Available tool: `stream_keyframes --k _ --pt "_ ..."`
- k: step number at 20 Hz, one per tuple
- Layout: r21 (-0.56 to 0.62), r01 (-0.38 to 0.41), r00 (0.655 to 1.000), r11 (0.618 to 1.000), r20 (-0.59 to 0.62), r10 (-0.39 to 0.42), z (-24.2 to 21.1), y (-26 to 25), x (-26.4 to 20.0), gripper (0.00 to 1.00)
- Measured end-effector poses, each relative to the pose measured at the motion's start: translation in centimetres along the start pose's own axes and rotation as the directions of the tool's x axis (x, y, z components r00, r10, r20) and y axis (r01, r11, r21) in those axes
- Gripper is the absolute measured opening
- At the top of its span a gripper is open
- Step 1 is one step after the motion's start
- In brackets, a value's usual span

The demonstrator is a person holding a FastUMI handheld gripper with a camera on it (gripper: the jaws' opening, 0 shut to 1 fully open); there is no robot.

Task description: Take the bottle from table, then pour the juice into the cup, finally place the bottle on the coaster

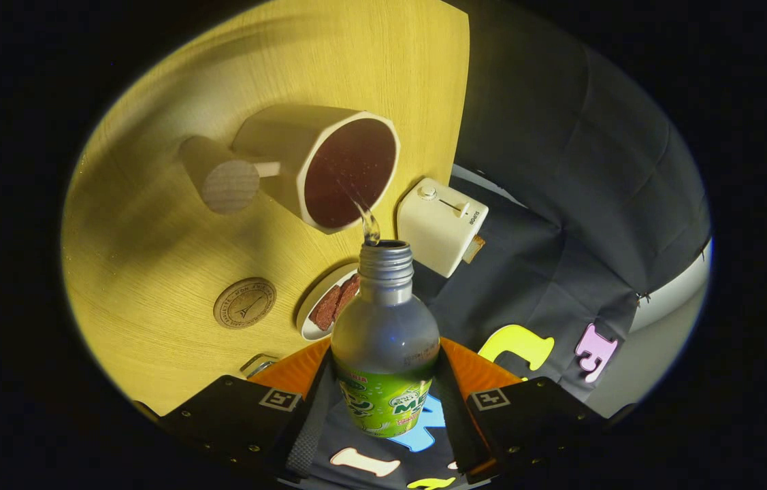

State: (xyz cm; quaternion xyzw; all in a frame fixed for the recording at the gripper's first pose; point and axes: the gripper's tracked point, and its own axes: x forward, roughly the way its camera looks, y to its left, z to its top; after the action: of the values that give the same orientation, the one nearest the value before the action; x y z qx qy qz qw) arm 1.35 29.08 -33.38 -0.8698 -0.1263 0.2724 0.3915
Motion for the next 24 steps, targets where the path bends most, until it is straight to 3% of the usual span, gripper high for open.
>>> stream_keyframes --k 24 --pt "-0.184 -0.010 1.000 0.983 -0.023 0.006 2.4 -0.9 -0.2 0.75"
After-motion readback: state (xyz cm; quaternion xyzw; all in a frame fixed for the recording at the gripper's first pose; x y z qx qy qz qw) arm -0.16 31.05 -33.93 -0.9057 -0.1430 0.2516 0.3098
